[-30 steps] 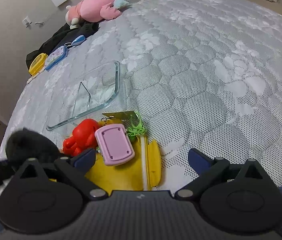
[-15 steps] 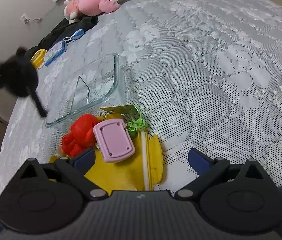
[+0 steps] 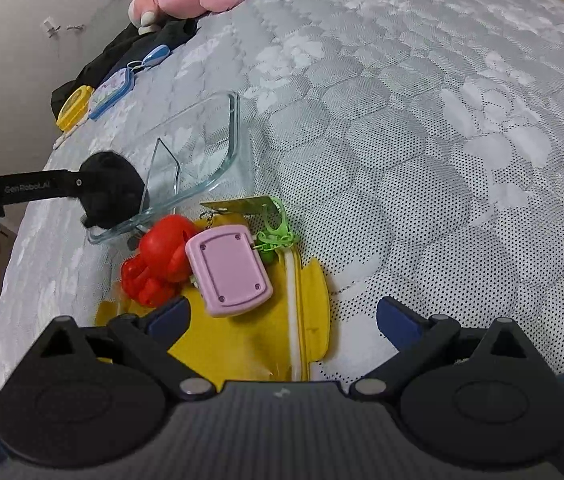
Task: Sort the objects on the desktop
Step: 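Carry the black plush with the left tool into the glass container and release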
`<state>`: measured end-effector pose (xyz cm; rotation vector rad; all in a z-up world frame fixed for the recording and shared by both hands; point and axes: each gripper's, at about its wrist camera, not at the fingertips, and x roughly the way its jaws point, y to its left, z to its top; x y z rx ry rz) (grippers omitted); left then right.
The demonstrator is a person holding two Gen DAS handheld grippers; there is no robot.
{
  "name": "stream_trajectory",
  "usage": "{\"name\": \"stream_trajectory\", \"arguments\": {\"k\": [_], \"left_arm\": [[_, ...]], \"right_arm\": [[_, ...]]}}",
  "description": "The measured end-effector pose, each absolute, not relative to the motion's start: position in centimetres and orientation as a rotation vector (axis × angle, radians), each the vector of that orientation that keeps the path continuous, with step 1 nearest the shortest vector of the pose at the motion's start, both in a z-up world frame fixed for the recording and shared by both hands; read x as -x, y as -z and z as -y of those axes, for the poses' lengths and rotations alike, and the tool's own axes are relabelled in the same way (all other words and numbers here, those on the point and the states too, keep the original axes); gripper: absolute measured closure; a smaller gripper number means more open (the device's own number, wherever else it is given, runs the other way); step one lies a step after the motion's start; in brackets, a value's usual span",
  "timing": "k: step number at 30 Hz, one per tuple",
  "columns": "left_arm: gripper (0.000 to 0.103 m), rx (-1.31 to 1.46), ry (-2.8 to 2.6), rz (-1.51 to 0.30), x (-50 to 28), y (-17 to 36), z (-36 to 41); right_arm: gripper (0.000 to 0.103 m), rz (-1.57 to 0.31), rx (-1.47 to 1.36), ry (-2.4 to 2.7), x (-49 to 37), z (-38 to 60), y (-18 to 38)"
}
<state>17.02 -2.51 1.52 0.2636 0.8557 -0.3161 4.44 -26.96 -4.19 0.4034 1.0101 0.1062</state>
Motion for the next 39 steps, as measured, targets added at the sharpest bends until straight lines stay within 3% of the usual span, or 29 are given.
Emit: {"name": "stream_trajectory", "arguments": {"k": [7, 11, 18, 20, 23, 24, 27, 32, 34, 36, 39], "left_arm": [[0.01, -0.034, 0.319, -0.819, -17.7, -5.0, 0.1], [0.023, 0.096, 0.298, -0.863, -18.3, -3.7, -0.1], [0.033, 0.227, 0.212, -0.9, -18.3, 0.9, -0.3], [0.028, 0.318, 0.191, -0.868, -17.0, 1.2, -1.6], [0.013, 0.416, 0.151, -0.836, -14.6, 1.1, -3.8], [0.011, 0.415, 0.14, -0.842, -14.3, 0.9, -4.3], [0.01, 0.334, 0.106, -0.884, -14.4, 0.4, -5.3], [0.007, 0.272, 0.073, -0.994, -15.3, 1.3, -7.1], [0.006, 0.214, 0.081, -1.042, -15.5, 2.0, -7.4], [0.005, 0.212, 0.065, -1.058, -15.7, 2.6, -8.2], [0.004, 0.267, 0.048, -1.07, -16.1, 3.2, -9.9]], "right_arm": [[0.003, -1.027, -0.408, -0.108, -4.7, 26.9, 4.5], [0.003, -1.029, -0.413, -0.106, -4.7, 27.0, 4.5], [0.003, -1.018, -0.405, -0.097, -4.5, 26.9, 4.4], [0.003, -0.98, -0.421, -0.115, -4.3, 27.1, 4.1], [0.004, -0.893, -0.409, -0.149, -3.7, 26.9, 3.3], [0.008, -0.875, -0.387, -0.153, -3.7, 26.6, 3.1], [0.032, -0.811, -0.32, -0.175, -3.9, 25.4, 2.1], [0.034, -0.724, -0.135, -0.205, -7.3, 20.8, -0.3], [0.056, -0.731, -0.11, -0.227, -9.7, 18.7, -0.8], [0.067, -0.743, -0.1, -0.257, -12.6, 16.3, -1.2], [0.067, -0.731, -0.083, -0.286, -16.0, 12.9, -1.8]]}}
